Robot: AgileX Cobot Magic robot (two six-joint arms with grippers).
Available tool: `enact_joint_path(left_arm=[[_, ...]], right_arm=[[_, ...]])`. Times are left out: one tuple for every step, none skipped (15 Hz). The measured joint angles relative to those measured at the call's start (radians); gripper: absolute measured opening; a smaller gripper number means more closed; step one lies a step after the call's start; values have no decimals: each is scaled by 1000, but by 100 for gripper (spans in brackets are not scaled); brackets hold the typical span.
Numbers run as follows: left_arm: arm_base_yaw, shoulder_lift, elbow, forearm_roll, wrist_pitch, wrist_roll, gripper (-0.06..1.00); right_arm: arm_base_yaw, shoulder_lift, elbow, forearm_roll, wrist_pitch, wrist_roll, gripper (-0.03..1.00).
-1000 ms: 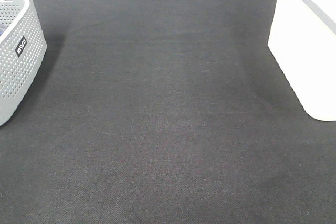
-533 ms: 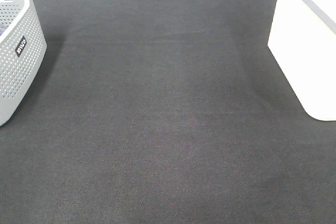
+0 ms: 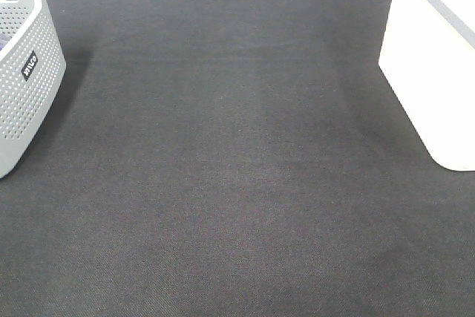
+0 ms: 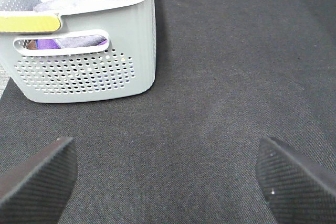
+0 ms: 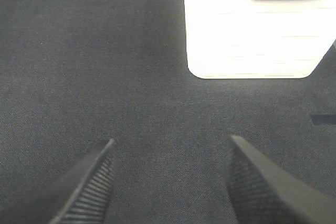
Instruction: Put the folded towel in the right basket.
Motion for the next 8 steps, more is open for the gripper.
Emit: enact_joint_path(left_arm=[[0,0,0,0,0,0,87],[0,0,0,0,0,0,87],[0,0,0,0,0,0,87],[0,0,0,0,0,0,87],[0,0,0,0,0,0,87],[0,0,0,0,0,0,87],[0,0,0,0,0,0,87],[0,0,0,0,0,0,87]], right_arm=[[0,0,0,1,0,0,58],[0,0,0,1,0,0,58],[0,0,0,2,0,0,58],[0,0,0,3,0,0,58],[0,0,0,3,0,0,58],[0,0,0,3,0,0,58],[0,0,0,3,0,0,58],[0,0,0,3,0,0,58]])
